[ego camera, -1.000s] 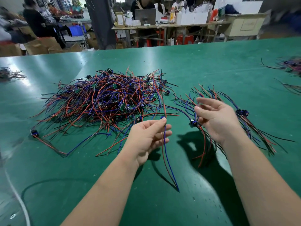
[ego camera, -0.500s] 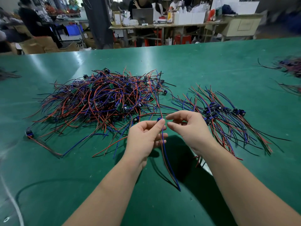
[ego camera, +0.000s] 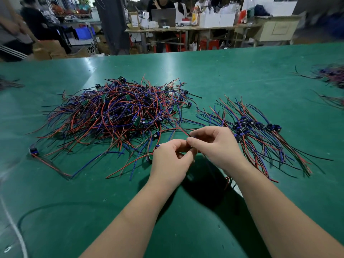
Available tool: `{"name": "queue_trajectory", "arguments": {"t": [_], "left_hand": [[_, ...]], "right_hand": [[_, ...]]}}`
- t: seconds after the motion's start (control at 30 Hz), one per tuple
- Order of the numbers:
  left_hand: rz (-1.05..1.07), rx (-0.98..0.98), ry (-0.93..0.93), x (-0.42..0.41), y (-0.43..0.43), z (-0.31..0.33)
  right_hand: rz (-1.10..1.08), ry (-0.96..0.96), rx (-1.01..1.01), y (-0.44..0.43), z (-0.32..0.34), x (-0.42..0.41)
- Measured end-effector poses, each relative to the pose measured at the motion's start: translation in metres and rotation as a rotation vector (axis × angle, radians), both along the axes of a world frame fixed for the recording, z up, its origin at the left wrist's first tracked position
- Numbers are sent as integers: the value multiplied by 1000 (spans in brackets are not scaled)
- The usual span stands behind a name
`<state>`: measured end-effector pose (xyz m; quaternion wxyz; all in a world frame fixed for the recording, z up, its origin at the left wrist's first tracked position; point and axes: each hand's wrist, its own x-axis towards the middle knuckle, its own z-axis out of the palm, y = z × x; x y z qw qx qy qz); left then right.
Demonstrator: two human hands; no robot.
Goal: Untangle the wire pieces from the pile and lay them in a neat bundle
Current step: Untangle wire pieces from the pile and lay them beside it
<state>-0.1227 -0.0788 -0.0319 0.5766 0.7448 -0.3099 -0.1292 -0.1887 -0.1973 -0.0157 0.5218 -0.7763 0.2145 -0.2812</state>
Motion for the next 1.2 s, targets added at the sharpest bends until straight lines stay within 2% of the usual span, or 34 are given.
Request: {"name": "queue_trajectory", "arguments": {"t": [0.1,0.17,0.27,0.37,0.47,0.53,0.67,0.8,0.87,1.0,1.2], "left_hand": [[9,71,-234,0,3,2],[20,63,-307,0,5,7],[69,136,-467,3,10,13],[198,427,-642,8,14,15],[273,727,-616,13,18,9],[273,815,-582,16,19,7],[267,813,-598,23,21,7],[240,739,-525,28,22,7],[233,717,-491,30,22,6],[236,732,-457,34,22,5],[223,791,-517,35,22,8]], "right_hand": [[33,-6,86,-5,4,-2],[-32,-64,148,-14,9,-5],[-331,-91,-33,-40,15,-14],[-514,31,-182,-58,16,-22],[-536,146,-236,-62,9,-24],[-549,173,-295,-62,7,-22],[-525,241,-418,-62,2,-18],[-498,550,-553,-64,-3,-18],[-463,618,-569,-61,-3,-16],[-410,709,-614,-56,-4,-14],[-443,717,-623,-57,0,-17]]}}
